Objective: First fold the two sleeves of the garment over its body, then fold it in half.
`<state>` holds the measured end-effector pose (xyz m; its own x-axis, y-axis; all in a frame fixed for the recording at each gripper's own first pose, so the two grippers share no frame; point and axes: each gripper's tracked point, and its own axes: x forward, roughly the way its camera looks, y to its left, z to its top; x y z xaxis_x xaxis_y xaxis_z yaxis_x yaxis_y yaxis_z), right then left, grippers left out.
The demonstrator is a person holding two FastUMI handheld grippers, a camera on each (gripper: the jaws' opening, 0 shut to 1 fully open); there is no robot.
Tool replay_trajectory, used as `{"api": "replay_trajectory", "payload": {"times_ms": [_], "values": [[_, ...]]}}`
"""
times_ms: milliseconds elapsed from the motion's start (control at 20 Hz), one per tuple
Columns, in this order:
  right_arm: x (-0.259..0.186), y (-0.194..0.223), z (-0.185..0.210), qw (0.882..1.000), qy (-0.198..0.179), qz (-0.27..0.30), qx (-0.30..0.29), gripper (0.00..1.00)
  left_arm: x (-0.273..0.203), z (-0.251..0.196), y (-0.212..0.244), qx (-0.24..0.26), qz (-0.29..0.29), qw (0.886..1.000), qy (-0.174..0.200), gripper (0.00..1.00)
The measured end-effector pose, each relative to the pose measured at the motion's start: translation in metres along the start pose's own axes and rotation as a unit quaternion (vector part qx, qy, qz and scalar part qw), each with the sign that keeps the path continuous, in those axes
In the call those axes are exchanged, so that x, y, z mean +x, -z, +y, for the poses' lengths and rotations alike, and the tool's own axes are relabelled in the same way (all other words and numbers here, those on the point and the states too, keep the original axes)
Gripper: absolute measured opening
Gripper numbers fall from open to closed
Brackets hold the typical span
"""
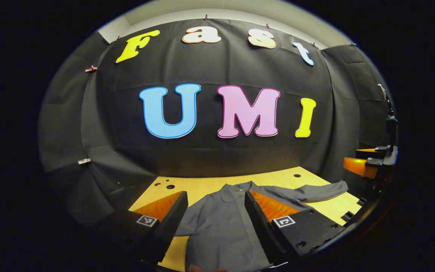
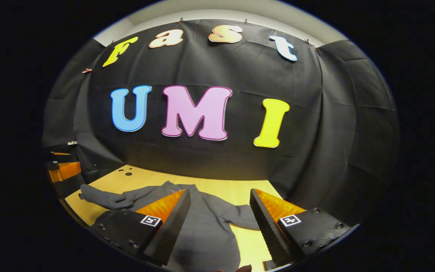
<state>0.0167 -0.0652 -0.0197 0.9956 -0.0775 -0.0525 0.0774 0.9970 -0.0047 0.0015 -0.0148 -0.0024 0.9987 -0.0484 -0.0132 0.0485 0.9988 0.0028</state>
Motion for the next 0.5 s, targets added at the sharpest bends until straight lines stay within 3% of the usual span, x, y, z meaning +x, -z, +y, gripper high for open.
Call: {"api": "replay_trajectory", "payload": {"times_ms": [400, 450, 500], "values": [[0.081, 0.098, -0.159, 0.993, 0.081, 0.082, -0.011, 0.98, 0.001, -0.010, 0.006, 0.005, 0.021, 1.000, 0.006, 0.96], [0.090, 0.112, -0.176, 0.992, 0.088, 0.092, -0.011, 0.98, 0.001, -0.011, 0.008, 0.005, 0.025, 1.000, 0.002, 0.92], [0.101, 0.127, -0.191, 0.990, 0.092, 0.102, -0.011, 0.98, 0.001, -0.011, 0.008, 0.003, 0.029, 1.000, -0.002, 0.95]]}}
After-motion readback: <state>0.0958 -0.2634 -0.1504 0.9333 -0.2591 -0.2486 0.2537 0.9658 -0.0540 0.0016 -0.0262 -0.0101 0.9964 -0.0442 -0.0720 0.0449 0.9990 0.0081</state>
